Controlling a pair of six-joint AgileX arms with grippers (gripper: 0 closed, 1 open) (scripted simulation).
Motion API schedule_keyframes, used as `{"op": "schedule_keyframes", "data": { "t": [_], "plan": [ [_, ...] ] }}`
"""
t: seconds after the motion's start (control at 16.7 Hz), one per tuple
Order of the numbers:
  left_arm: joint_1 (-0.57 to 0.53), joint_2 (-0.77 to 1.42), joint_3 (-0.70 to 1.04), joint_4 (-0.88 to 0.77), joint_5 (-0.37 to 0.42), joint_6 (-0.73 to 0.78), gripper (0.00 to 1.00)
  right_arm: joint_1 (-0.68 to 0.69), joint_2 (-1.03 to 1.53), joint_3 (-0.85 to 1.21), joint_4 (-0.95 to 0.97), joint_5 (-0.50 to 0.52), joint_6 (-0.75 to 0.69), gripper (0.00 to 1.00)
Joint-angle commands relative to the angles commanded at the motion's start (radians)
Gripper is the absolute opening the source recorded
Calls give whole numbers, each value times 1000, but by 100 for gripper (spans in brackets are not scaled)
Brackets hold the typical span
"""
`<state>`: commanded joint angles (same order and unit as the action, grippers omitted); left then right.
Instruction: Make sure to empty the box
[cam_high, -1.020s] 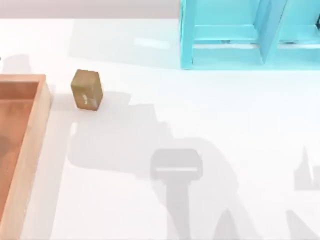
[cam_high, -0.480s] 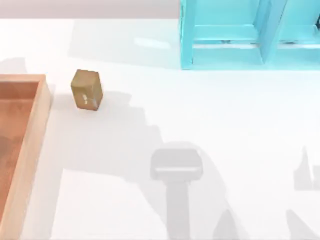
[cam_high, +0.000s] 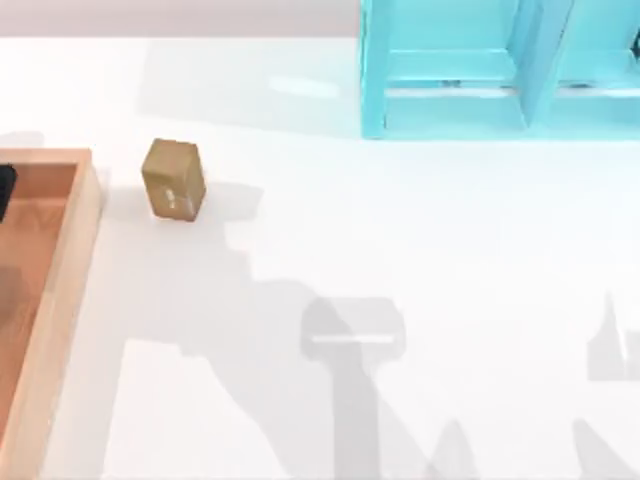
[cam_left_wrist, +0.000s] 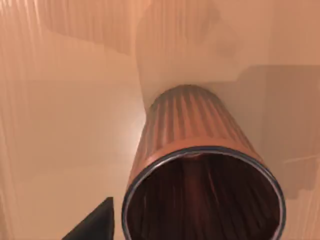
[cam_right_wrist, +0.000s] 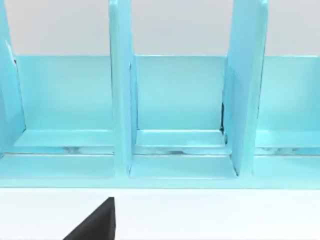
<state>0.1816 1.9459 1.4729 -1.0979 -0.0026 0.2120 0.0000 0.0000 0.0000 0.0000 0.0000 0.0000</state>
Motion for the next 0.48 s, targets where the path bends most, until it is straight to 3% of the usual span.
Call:
{"op": "schedule_keyframes", "data": {
  "t": [0.24,0.48],
  "plan": [
    [-2,28,-77,106,0,-2,100,0,0,0,0,0,0,100],
    [-2,30,-82,112,0,-2,100,0,0,0,0,0,0,100]
  ]
}}
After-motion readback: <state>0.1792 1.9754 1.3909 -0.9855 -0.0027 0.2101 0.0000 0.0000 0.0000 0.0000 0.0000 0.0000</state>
